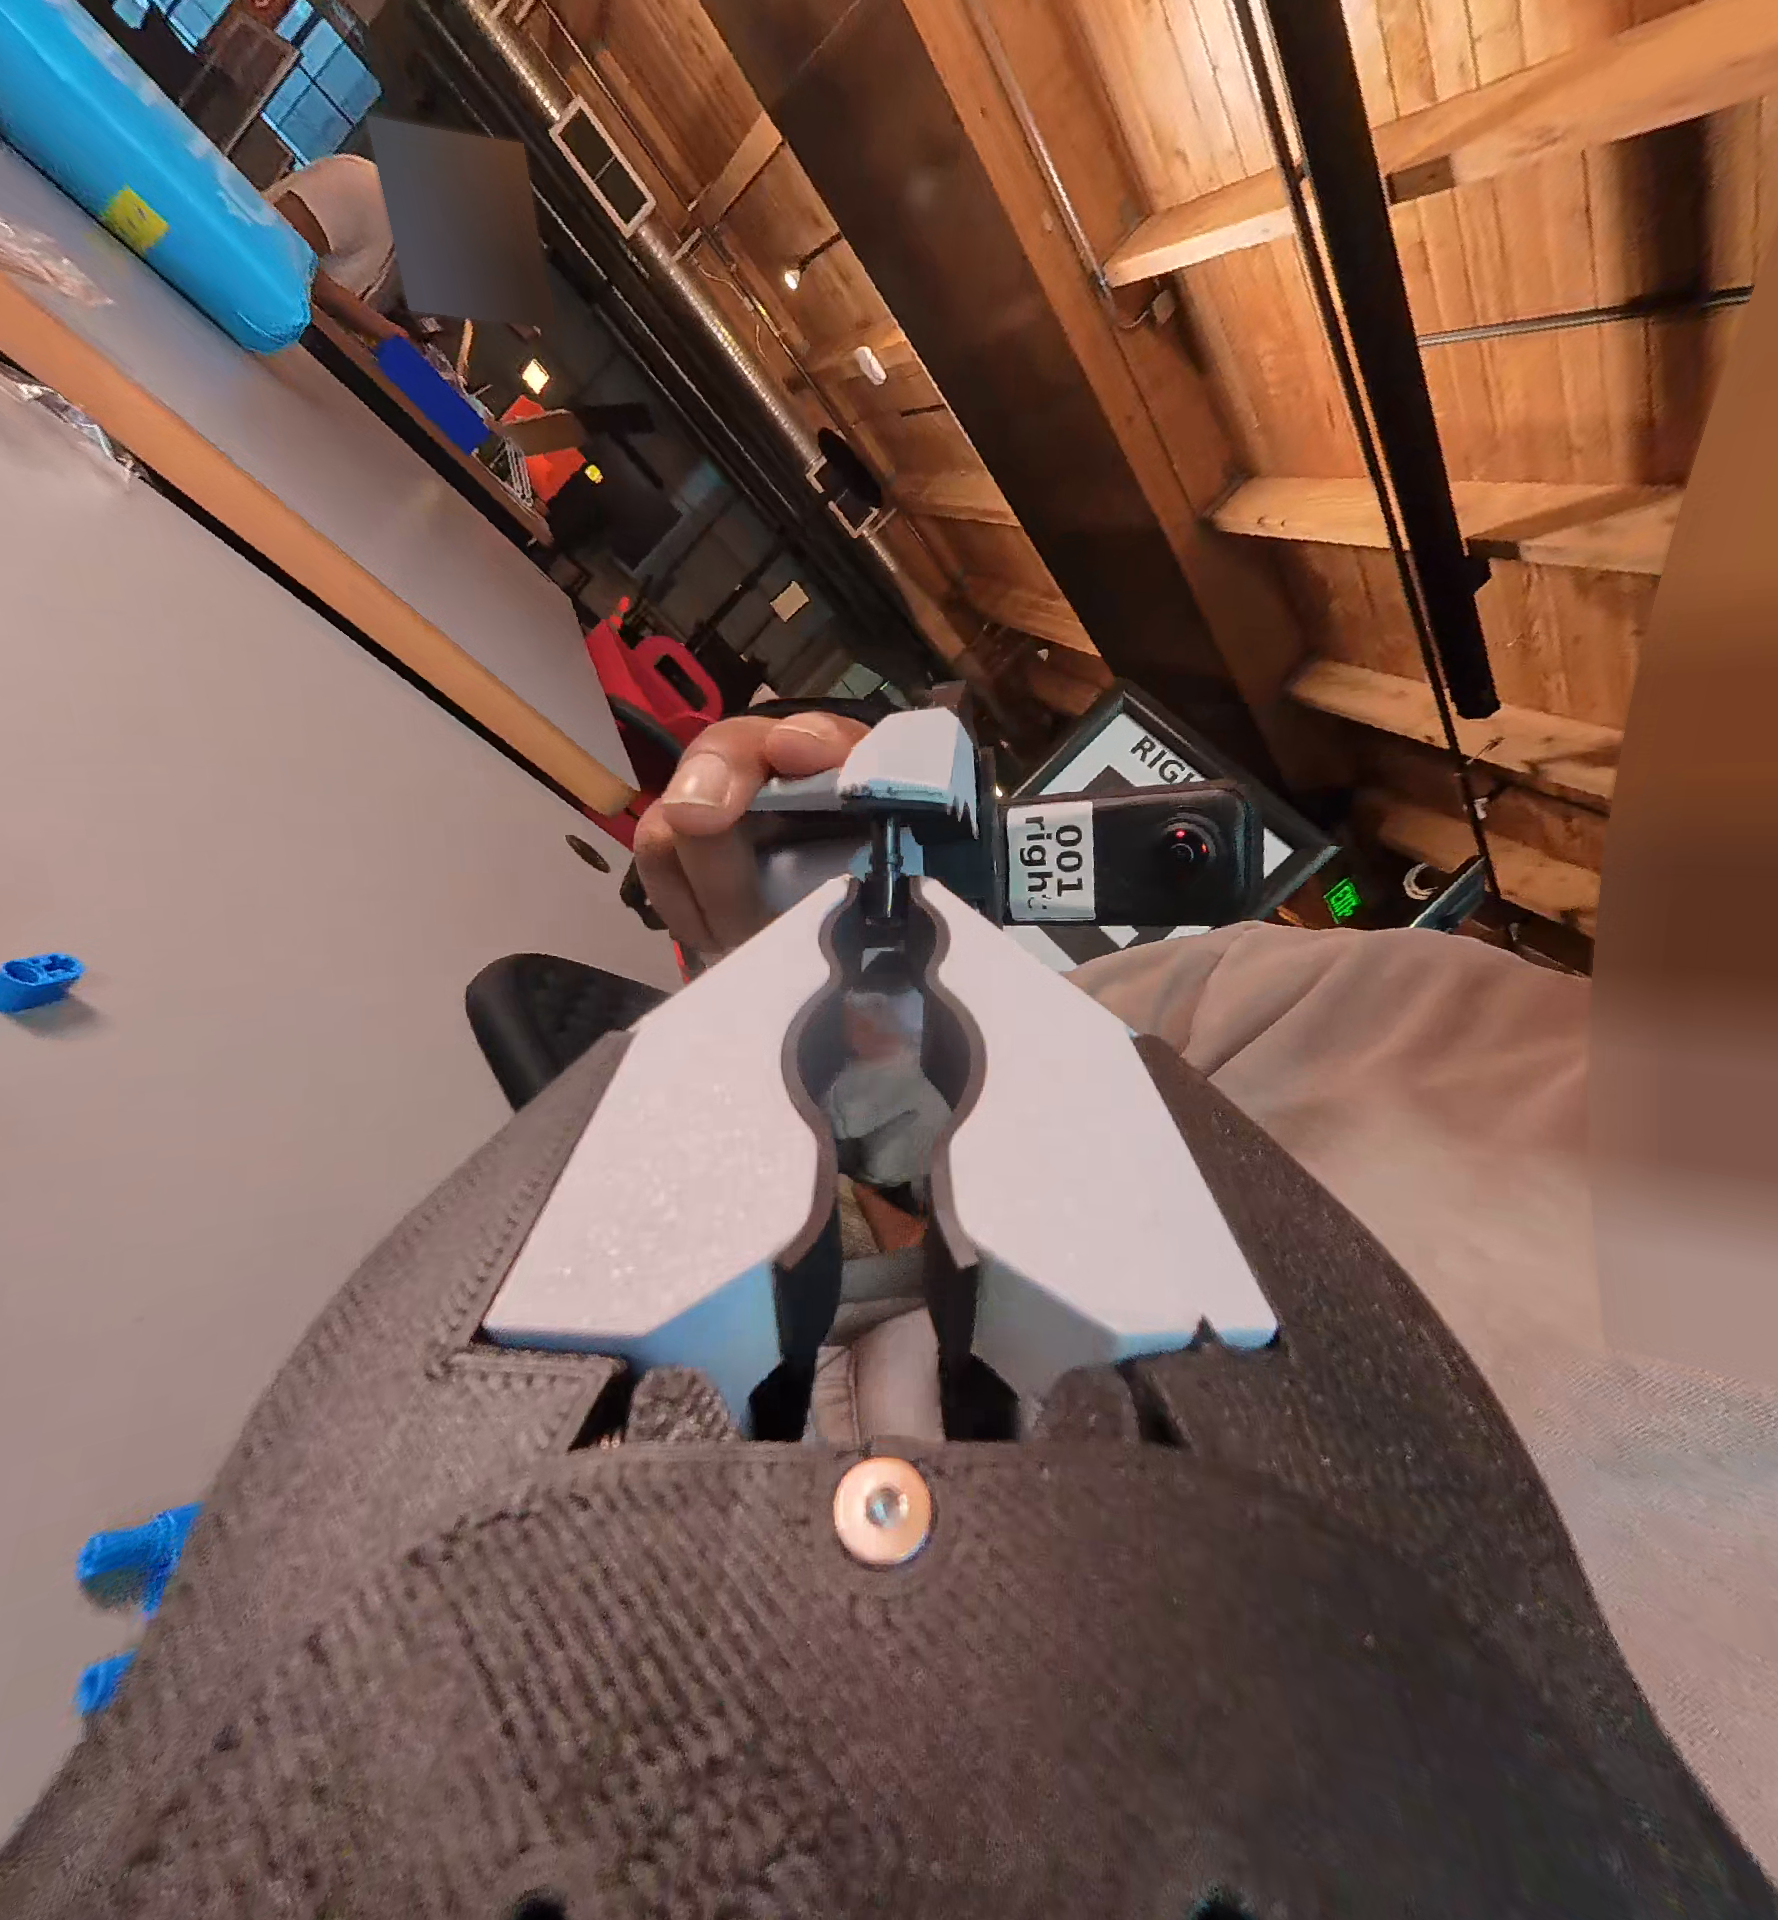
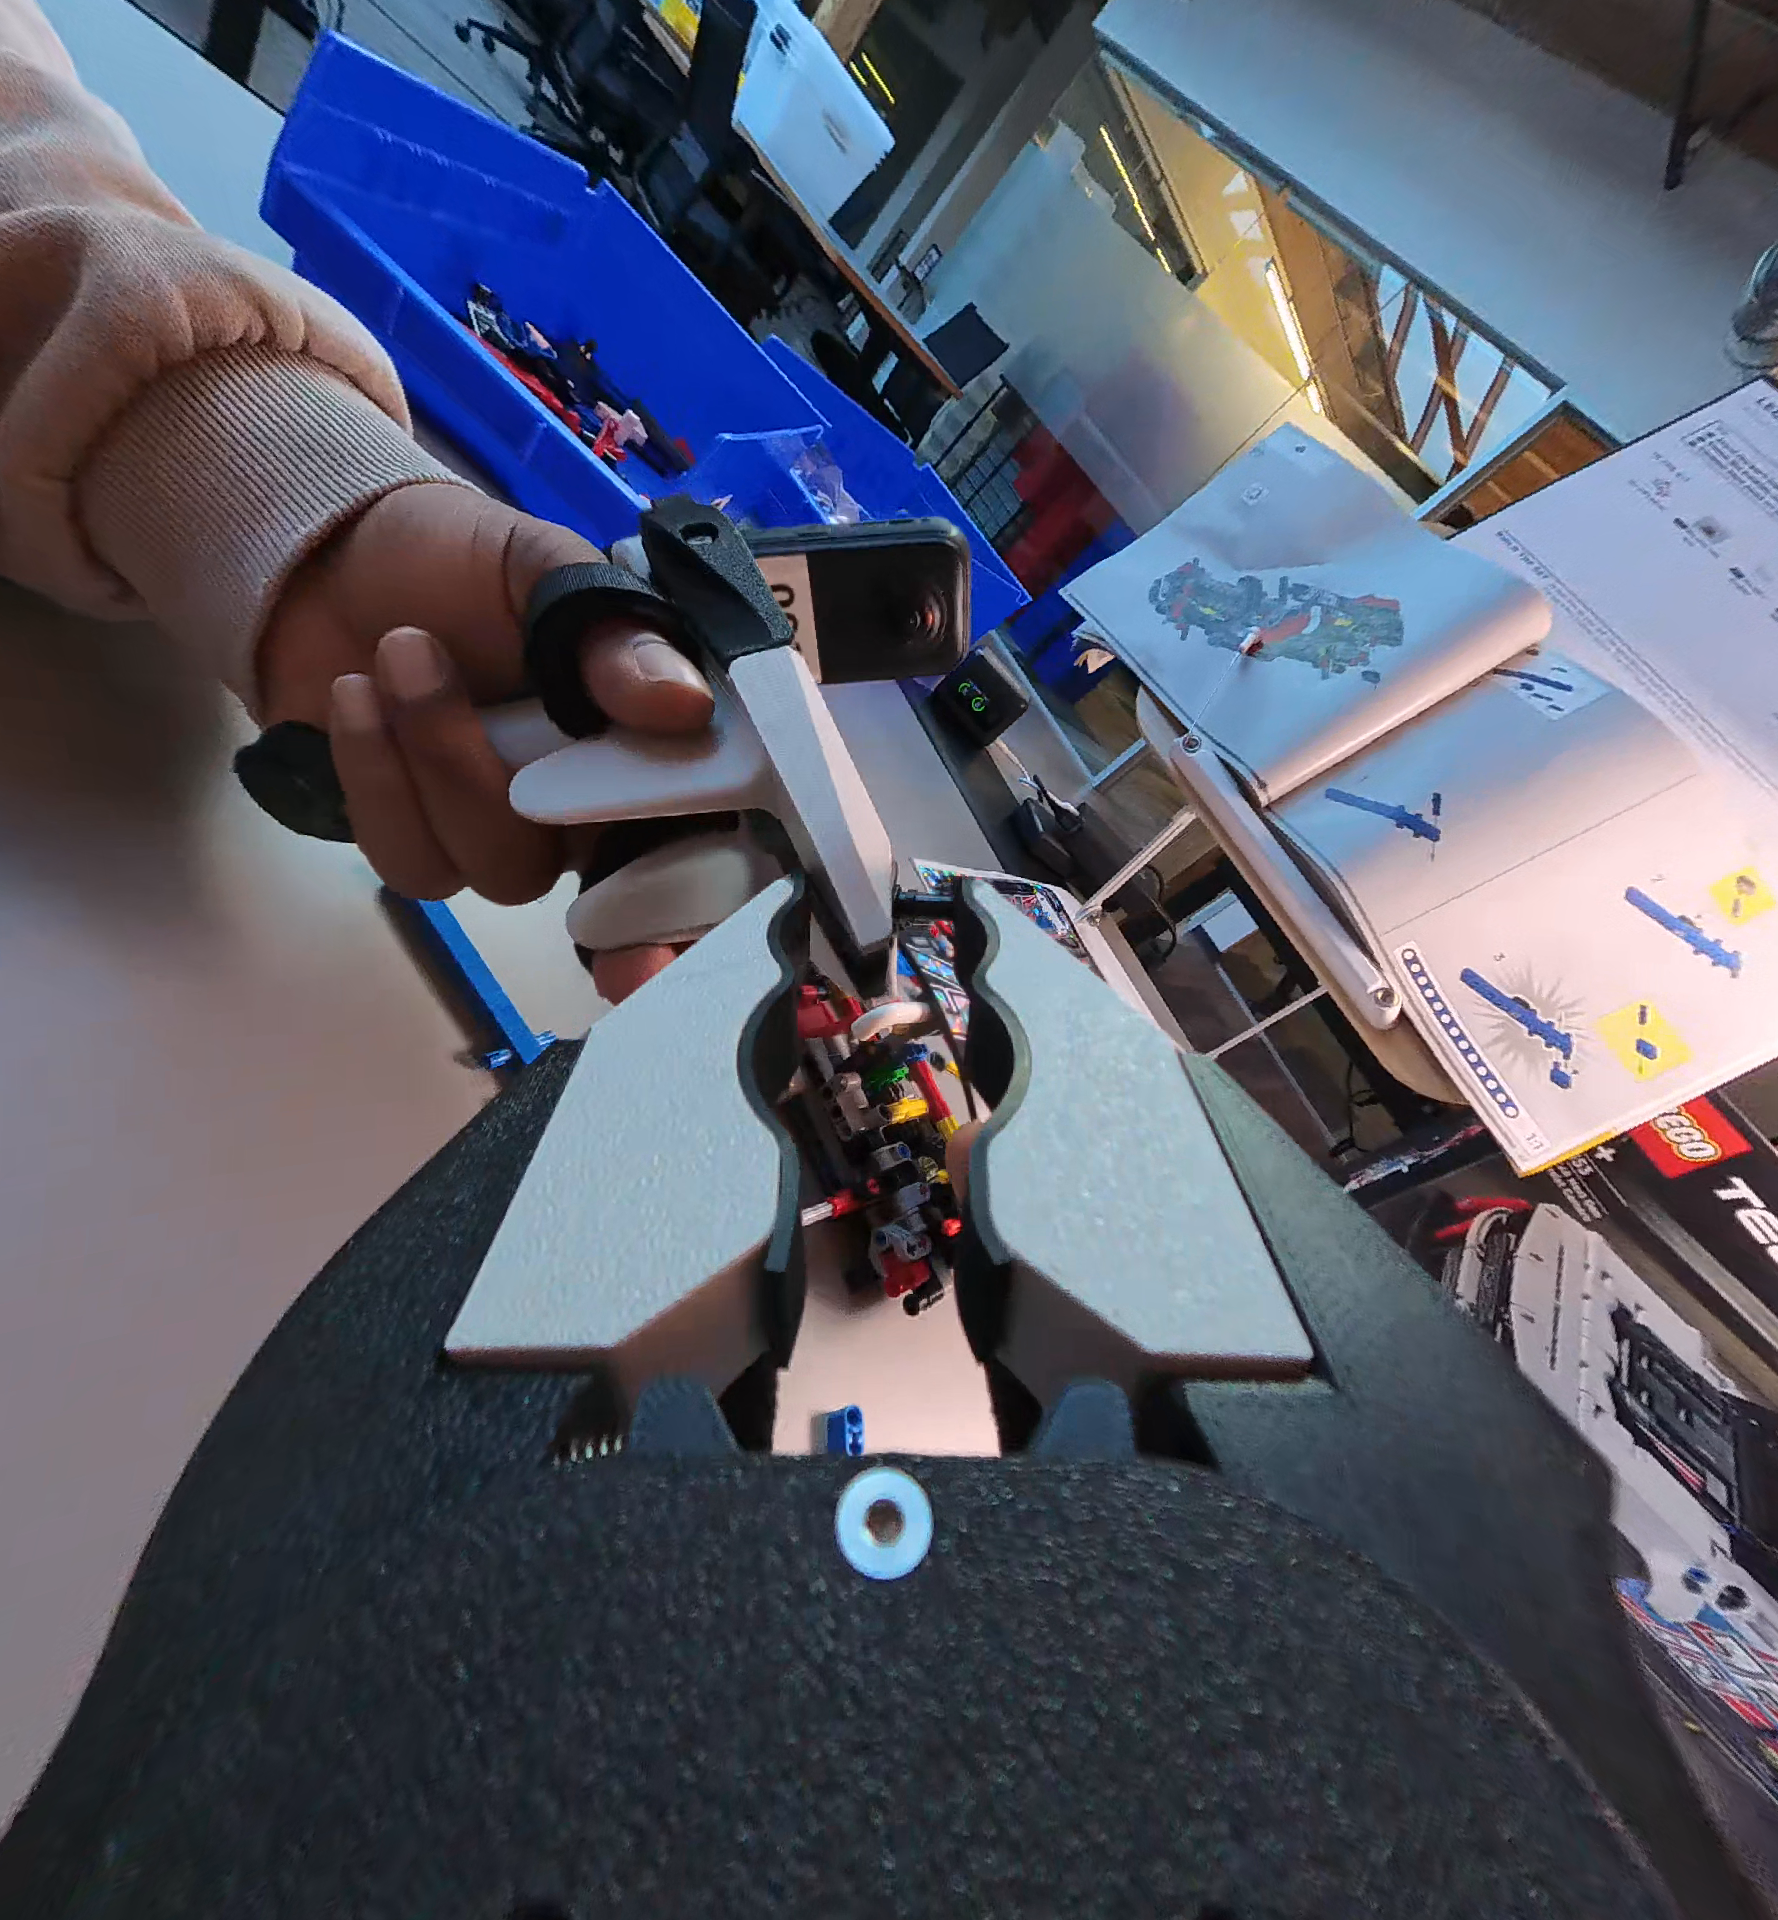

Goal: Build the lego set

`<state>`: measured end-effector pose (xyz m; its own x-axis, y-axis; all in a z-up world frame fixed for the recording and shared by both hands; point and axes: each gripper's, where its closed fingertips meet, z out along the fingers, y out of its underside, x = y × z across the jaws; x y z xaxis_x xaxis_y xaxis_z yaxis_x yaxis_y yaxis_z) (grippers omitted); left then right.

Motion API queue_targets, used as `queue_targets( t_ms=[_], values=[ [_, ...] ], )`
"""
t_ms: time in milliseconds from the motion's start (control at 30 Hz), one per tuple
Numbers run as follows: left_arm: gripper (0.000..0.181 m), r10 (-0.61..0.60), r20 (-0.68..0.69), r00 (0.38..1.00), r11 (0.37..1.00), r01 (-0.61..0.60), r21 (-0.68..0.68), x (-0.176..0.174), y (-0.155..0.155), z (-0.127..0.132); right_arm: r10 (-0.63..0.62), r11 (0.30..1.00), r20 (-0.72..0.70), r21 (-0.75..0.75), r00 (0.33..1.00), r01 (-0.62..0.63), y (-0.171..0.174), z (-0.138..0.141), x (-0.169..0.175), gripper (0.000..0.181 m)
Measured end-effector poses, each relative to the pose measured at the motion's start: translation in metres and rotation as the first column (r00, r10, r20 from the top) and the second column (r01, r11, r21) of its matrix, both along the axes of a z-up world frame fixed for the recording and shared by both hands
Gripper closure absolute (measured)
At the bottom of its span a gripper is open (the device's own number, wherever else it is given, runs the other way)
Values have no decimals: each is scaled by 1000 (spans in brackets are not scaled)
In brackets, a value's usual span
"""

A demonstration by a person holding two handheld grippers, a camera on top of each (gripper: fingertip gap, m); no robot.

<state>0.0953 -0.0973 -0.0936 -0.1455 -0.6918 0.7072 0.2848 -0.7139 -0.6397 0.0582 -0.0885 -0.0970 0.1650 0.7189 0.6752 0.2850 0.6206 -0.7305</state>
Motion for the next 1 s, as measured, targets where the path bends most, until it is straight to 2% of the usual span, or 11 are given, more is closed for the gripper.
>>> queue_targets(
  t_ms=[67, 167, 233, 333, 467, 700, 867, 900, 1000],
  values=[
    [177, -9, 13, 1000, 1000, 10, -22, 0, 0, 0, 24, 999, 17, -24, 1000, -24, -2, -4, -1, 165],
    [175, -29, 22, 999, 999, 30, -31, -1, 0, 2, 42, 997, -10, -63, 999, -43, -2, -3, -1, 165],
    [168, -48, 48, 998, 999, 49, -15, -6, -1, 8, 63, 990, -59, -124, 996, -70, -2, 5, 0, 165],
    [145, -9, 57, 998, 1000, 8, 14, -18, 6, 16, 53, 978, -145, -192, 988, -81, 8, 21, 8, 166],
    [140, 34, 53, 998, 999, -35, 23, -28, 15, 20, 47, 975, -165, -205, 985, -81, 15, 31, 13, 168],
    [145, 28, 29, 999, 999, -29, 25, -21, 12, 15, 80, 977, -95, -191, 992, -97, 10, 17, -2, 168],
    [177, 36, -39, 999, 998, -34, 52, -20, 11, 6, 102, 991, -18, -86, 995, -103, 6, 4, -14, 167],
    [177, 45, -66, 997, 996, -40, 76, -20, 11, 4, 94, 993, 0, -68, 996, -93, 8, 1, -16, 164],
    [177, 131, -145, 981, 976, -102, 191, -24, 17, 3, 102, 985, 10, -144, 995, -99, 12, -5, -17, 129]
  ],
)
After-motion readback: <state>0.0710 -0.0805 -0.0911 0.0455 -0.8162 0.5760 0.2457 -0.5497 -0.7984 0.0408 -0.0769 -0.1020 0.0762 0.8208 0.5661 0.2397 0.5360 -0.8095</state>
